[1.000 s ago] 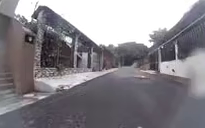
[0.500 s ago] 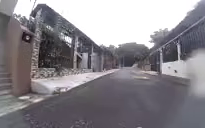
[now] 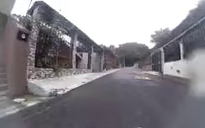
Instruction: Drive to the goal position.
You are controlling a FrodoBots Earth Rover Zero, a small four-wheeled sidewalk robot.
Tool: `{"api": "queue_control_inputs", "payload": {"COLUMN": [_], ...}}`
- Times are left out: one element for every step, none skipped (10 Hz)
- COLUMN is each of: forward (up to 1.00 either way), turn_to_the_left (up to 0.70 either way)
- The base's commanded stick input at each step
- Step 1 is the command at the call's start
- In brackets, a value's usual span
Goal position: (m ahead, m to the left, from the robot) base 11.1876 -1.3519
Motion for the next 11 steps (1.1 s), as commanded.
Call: {"api": "queue_control_inputs", "payload": {"forward": [0.5, 0.5, 0.5, 0.5, 0.5, 0.5, 0.5, 0.5, 0.5, 0.5, 0.5], "turn_to_the_left": [0.01, 0.01, 0.01, 0.01, 0.01, 0.01, 0.01, 0.01, -0.14, -0.49, -0.49]}}
